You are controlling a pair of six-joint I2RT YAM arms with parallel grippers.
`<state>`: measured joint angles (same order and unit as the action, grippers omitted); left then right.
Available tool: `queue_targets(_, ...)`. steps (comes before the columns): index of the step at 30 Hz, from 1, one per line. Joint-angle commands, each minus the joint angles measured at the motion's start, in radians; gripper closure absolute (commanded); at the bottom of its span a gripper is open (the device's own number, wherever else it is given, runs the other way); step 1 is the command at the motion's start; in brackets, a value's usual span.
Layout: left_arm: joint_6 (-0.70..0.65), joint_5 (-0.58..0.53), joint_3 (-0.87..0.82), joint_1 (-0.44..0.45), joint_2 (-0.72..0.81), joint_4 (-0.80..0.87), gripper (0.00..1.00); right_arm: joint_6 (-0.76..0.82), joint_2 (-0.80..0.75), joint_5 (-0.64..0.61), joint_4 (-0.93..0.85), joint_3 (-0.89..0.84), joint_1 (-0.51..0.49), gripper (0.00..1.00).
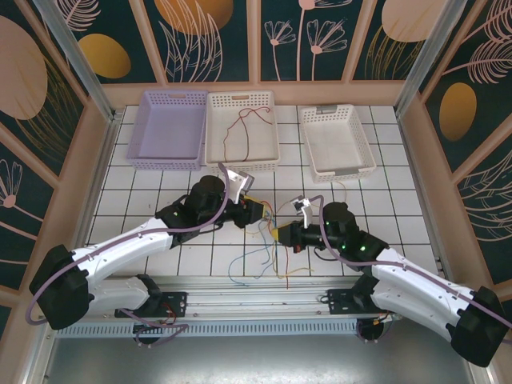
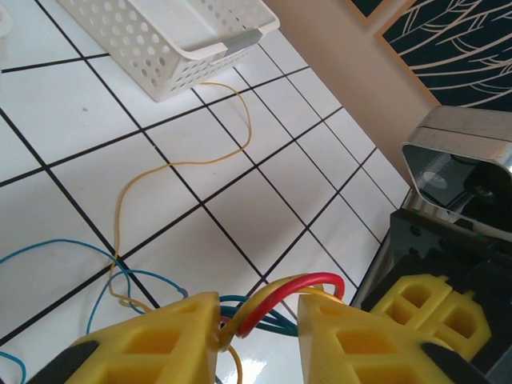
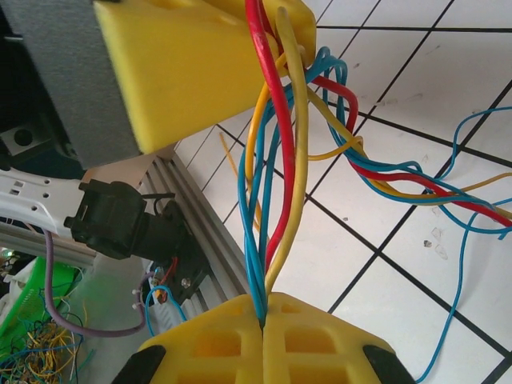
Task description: Untangle the cables
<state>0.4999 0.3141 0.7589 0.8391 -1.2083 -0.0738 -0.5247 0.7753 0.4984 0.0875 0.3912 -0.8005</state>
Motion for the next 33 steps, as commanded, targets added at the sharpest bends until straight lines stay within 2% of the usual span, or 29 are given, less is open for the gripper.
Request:
queue_targets(1,-0.007,-0.009,0.009,0.009,0.029,0.026,0.75,0.022,-0.002,-0.009,0.059,0.016,-0.009,1.00)
queue_targets(3,-0.006,-0.016,0.011,0.009,0.030,0.029,0.81,0.022,-0.002,-0.014,0.059,0.010,-0.009,1.00)
queue_targets(5,-0.006,-0.023,0.009,0.009,0.032,0.032,0.96,0.020,-0.002,-0.031,0.052,0.002,-0.010,1.00)
queue_targets(6,-0.005,-0.029,0.006,0.009,0.033,0.034,1.00,0.022,-0.001,-0.033,0.051,-0.001,-0.010,1.00)
queue_targets(14,0.036,-0.116,-0.029,0.008,0.074,0.010,1.00,0.016,0.010,-0.130,0.005,-0.005,0.003,0.99)
queue_targets(17,0.076,-0.195,-0.033,0.009,0.082,0.020,1.00,0.002,-0.014,-0.179,-0.008,-0.008,0.024,0.91)
queue_targets(20,0.130,-0.292,-0.045,0.009,0.096,0.032,1.00,-0.020,-0.056,-0.205,-0.012,-0.023,0.065,0.88)
queue_targets(21,0.147,-0.320,-0.051,0.008,0.100,0.033,1.00,-0.028,-0.067,-0.212,-0.019,-0.027,0.085,0.89)
queue_targets(22,0.166,-0.350,-0.057,0.008,0.107,0.035,1.00,-0.039,-0.077,-0.220,-0.029,-0.034,0.111,0.97)
queue_targets(23,0.182,-0.378,-0.063,0.008,0.114,0.038,1.00,-0.049,-0.086,-0.215,-0.036,-0.039,0.140,1.00)
queue_targets(27,0.222,-0.472,-0.075,0.008,0.143,0.062,1.00,-0.077,-0.108,-0.166,-0.051,-0.061,0.232,1.00)
queue_targets(31,0.214,-0.536,-0.058,0.008,0.161,0.126,1.00,-0.095,-0.131,-0.262,-0.135,-0.055,0.247,1.00)
queue_targets(33,0.208,-0.563,-0.047,0.009,0.177,0.165,1.00,-0.114,-0.148,-0.313,-0.181,-0.052,0.297,1.00)
